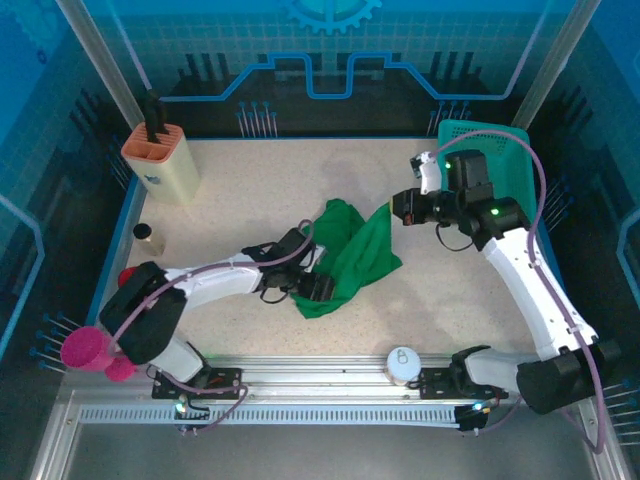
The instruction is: Fold the inside-out t-shirt
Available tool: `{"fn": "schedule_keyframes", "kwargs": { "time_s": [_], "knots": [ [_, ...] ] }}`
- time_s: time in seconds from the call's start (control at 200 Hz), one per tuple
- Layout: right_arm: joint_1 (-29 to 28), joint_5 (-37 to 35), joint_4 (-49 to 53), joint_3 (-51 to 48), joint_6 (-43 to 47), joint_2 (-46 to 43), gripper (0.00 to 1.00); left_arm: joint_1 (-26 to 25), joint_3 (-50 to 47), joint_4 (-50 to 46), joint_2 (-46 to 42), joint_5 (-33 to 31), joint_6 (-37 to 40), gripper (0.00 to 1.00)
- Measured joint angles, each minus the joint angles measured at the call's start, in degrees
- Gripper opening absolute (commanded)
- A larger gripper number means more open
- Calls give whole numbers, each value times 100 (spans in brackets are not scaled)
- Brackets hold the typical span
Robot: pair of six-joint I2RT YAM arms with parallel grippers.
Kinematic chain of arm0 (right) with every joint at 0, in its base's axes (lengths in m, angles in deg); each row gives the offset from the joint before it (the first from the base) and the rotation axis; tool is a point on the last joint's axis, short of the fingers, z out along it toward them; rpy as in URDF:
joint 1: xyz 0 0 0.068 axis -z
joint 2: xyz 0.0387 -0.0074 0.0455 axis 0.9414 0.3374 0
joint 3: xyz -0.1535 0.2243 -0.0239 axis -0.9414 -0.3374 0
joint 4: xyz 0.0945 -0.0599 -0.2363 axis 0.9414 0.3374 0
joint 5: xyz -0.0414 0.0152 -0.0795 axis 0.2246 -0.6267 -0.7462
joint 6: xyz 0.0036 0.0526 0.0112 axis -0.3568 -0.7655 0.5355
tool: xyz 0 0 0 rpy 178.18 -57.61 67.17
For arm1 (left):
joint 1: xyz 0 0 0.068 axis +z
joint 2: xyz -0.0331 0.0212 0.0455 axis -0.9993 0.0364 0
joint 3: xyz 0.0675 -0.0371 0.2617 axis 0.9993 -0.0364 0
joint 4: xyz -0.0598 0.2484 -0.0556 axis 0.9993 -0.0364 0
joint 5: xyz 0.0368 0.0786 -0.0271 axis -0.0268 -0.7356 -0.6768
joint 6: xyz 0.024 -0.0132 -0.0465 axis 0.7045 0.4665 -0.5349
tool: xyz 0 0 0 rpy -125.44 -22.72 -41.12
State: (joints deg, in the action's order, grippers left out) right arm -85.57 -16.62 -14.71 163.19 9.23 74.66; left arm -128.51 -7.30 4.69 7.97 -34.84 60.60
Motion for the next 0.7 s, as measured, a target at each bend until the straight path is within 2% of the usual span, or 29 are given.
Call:
{"fn": "schedule_keyframes", "kwargs": {
  "time_s": [0.11, 0.185, 0.235, 0.315, 0.36, 0.42, 0.57, 0.7],
  "knots": [
    [0, 7, 28, -2, -4, -192, 0, -9, 83, -166, -33, -713, 313, 0],
    [24, -35, -66, 39, -26, -350, 0, 50, 125, -302, -813, -1104, 728, 0],
    [48, -35, -155, 232, -50, -317, 0, 256, 343, -422, -1390, -1104, 920, 0],
    [74, -15, -564, 748, -155, -2, 0, 1115, 1471, -669, -1856, -793, 1045, 0],
    [74, -2, -977, 1067, -267, 295, 0, 1633, 2321, -767, -1770, -682, 1156, 0],
    [74, 31, -1539, 1467, -426, 719, 0, 2068, 3462, -922, -1480, -695, 1370, 0],
    [101, 212, -2227, 2597, -831, 1714, 0, 2131, 5646, -1526, -754, -560, 1742, 0],
    [122, 358, -2275, 2887, -1032, 1631, 0, 2074, 6260, -2133, -765, -149, 1851, 0]
  ]
}}
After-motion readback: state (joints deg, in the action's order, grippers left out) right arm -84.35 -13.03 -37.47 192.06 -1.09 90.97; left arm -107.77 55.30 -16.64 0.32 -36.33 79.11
